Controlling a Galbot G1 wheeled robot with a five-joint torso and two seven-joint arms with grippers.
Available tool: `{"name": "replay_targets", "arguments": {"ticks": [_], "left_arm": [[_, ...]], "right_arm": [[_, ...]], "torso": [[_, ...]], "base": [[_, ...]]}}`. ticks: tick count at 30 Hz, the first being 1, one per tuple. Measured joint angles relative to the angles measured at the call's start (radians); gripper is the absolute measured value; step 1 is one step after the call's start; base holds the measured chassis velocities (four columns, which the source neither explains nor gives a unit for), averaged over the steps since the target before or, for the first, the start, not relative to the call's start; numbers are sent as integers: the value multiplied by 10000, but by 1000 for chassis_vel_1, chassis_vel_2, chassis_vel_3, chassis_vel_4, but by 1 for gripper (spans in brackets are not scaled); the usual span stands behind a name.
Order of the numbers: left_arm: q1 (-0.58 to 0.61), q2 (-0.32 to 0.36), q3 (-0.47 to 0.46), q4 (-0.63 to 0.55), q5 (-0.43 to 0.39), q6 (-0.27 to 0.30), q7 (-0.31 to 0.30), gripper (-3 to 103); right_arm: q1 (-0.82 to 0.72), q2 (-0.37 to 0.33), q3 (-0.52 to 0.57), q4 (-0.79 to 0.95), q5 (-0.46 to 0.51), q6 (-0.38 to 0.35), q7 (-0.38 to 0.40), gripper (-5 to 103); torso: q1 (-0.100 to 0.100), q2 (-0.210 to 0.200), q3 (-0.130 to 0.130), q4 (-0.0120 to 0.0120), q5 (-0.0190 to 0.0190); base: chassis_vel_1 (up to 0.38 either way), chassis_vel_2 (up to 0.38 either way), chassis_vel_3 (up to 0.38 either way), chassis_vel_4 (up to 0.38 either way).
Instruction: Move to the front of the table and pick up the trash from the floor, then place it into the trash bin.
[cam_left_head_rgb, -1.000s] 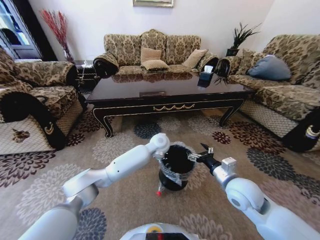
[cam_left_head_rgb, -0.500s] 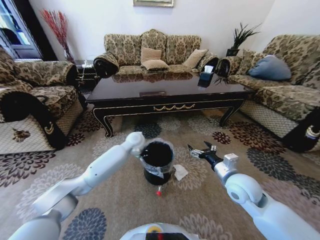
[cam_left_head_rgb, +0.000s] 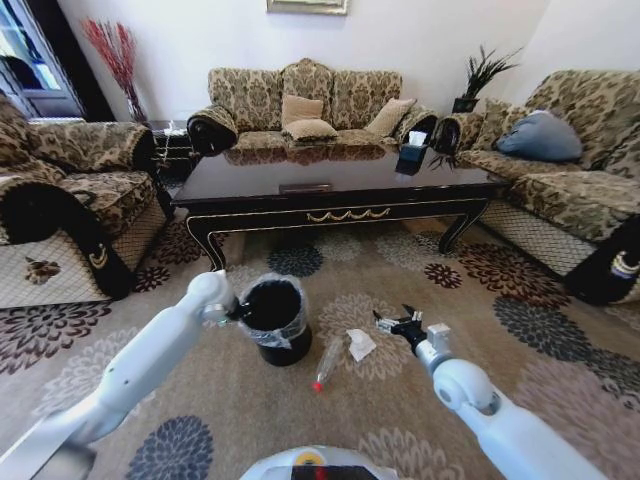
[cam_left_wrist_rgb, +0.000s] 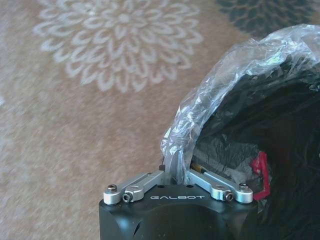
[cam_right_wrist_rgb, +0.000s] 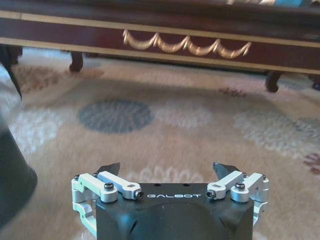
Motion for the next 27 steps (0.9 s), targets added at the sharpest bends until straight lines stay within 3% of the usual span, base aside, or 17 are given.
{"name": "replay_targets", "arguments": {"ticks": [7,11,16,20,27], "left_arm": [[985,348,-486,-345,249,10,174,0],[1092,298,-570,-400,325,10,178,0],[1197,233,-573,-490,354,9,179,0],[1199,259,-579,-501,341,9,179,0],[1071,349,-461,-430,256,7,182,0]], "right_arm": [[355,693,-1112,-2284,-2121,1084,-712,100],[743,768,-1686,-3124,-2714,1275,-825,103],[1115,763,-2308,-4302,-3837,1888,-1262,94],[1644,966,-2685,-5139,-4372,2261,-1548,90],[2462,1423,-3218,-6045,-4245,2268,-1565,82]], "torso": [[0,0,0,-1,1],[0,0,0,-1,3],[1,-1,1,-2,3],[1,-1,1,-2,3],[1,0,1,4,4]], "base": [[0,0,0,0],[0,0,0,0],[0,0,0,0],[0,0,0,0],[0,0,0,0]]}}
